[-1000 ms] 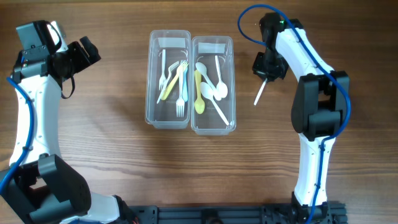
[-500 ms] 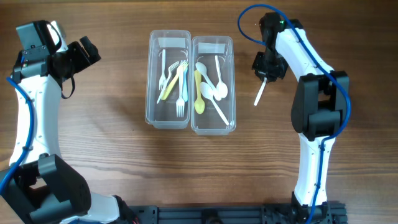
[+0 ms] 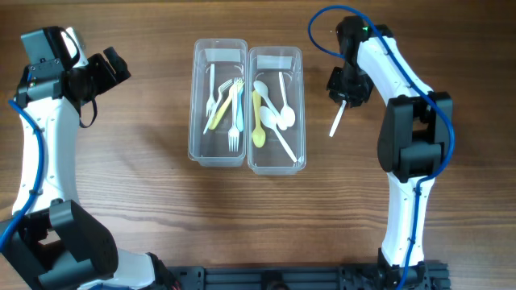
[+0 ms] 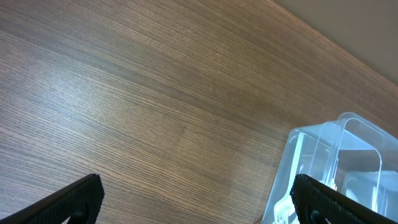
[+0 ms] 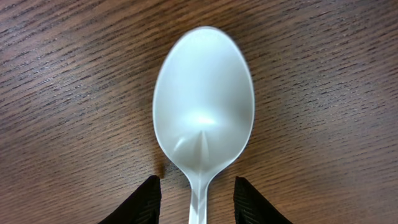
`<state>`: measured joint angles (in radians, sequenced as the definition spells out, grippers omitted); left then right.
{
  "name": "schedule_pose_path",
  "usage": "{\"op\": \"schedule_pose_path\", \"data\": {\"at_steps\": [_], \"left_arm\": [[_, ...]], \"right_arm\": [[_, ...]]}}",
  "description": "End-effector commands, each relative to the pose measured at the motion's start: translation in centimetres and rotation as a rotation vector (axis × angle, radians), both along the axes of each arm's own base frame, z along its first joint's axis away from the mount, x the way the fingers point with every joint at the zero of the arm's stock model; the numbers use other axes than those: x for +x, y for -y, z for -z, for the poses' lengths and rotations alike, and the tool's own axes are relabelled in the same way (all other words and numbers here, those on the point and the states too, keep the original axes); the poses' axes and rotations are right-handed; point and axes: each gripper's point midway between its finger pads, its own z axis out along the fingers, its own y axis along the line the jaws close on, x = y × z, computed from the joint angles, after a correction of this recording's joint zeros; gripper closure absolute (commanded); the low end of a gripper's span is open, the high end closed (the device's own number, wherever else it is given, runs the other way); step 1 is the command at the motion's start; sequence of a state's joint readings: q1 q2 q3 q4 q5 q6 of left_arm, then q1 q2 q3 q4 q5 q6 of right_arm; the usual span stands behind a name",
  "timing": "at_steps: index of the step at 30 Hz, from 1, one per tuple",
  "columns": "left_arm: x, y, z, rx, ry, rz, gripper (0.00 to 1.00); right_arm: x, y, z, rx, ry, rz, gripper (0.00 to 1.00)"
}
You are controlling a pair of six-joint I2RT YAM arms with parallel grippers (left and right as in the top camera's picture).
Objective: Pack container
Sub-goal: 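Lower the right gripper and grasp the white spoon's handle, then carry the white spoon into the right container and release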
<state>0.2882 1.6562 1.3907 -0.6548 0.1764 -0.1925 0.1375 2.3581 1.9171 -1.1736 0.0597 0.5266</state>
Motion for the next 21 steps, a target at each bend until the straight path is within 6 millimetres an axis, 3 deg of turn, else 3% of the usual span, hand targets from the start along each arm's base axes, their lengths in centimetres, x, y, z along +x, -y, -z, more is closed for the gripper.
{"op": "schedule_pose_path", "data": {"at_steps": [1, 11, 12, 14, 15, 18, 21], "left_arm": [[0.1, -0.2, -1.9, 0.009, 0.043, -0.008, 0.00], [0.1, -0.2, -1.9, 0.009, 0.043, -0.008, 0.00], [0.1, -0.2, -1.9, 0.009, 0.043, -0.008, 0.00], [0.1, -0.2, -1.9, 0.009, 0.043, -0.008, 0.00], [0.1, -0.2, -1.9, 0.009, 0.043, -0.008, 0.00], [0.1, -0.2, -1.9, 0.009, 0.043, -0.008, 0.00], [0.1, -0.2, -1.9, 0.009, 0.043, -0.008, 0.00]], "right_arm": [[-0.4, 0.3, 0.9, -0.023, -0.019, 0.003, 0.62], [-1.6, 0.4, 2.9, -0.025, -0.047, 0.003, 0.62], [-1.6, 0.4, 2.9, -0.025, -0.047, 0.003, 0.64], [-1.4, 0.4, 2.9, -0.023, -0.042, 0.003, 0.78], [-1.4, 0.3, 2.8, -0.019, -0.039, 0.003, 0.94], [-1.0, 0.3, 1.9, -0.020, -0.027, -0.004, 0.96], [0.3, 1.2, -1.0, -0.076, 0.034, -0.008, 0.96]]}}
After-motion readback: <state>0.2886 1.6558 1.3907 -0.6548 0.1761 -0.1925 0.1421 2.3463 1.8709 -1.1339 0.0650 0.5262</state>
